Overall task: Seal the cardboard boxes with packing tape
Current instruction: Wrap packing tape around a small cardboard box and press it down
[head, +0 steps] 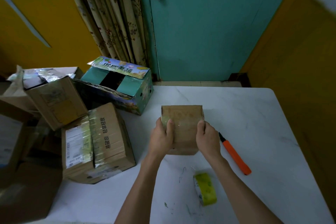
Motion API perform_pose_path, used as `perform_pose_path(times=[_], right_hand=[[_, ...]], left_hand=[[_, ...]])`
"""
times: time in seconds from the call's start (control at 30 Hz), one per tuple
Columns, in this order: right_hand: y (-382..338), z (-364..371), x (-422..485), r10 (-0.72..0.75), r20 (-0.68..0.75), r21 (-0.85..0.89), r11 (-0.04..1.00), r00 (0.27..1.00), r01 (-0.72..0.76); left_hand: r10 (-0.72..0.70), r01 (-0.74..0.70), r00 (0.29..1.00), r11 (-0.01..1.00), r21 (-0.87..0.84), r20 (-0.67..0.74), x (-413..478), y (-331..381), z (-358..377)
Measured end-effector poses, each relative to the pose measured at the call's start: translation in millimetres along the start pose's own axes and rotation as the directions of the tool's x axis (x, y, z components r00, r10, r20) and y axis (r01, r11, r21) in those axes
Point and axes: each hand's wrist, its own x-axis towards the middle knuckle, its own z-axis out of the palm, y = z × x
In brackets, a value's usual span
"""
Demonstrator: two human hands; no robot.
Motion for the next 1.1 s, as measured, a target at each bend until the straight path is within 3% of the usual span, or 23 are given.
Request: perform_pose_path(times=[0.2, 0.33, 0.43, 0.63, 0.9, 1.1], right_hand=[[-0.8, -3.5, 3.0, 0.012, 0.007, 0.02, 1.0, 1.0, -0.012], [-6.8, -1.4, 11.7, 0.161, 0.101, -0.064, 0.986, 0.982, -0.156], [-12.2, 1.6, 17.3, 0.179, 0.113, -0.094, 0.981, 0.977, -0.169], [-8.4, -1.9, 18.9, 0.09, 0.031, -0.138, 0.987, 0.995, -0.085], [-8.0, -4.9, 17.3, 0.067, -0.055, -0.057, 0.996, 0.996, -0.07], [-1.8, 0.1, 10.2, 0.141, 0.212, 0.19, 0.965, 0.967, -0.182]], left_hand=[[-0.015, 0.016, 1.0, 0.998, 0.061, -0.01, 1.7, 6.7, -4.4], [-0.154, 0.151, 0.988, 0.978, 0.144, 0.005, 14.5, 19.6, -4.6], [-0.242, 0.25, 0.968, 0.954, 0.167, -0.068, 17.4, 28.5, 2.5], [-0.174, 0.208, 0.97, 0.955, 0.21, -0.167, 11.1, 24.8, 10.8], [-0.053, 0.1, 0.967, 0.978, 0.181, -0.247, 11.6, 19.4, 2.5], [-0.186, 0.19, 0.976, 0.981, 0.031, -0.116, 12.3, 9.0, 0.5]])
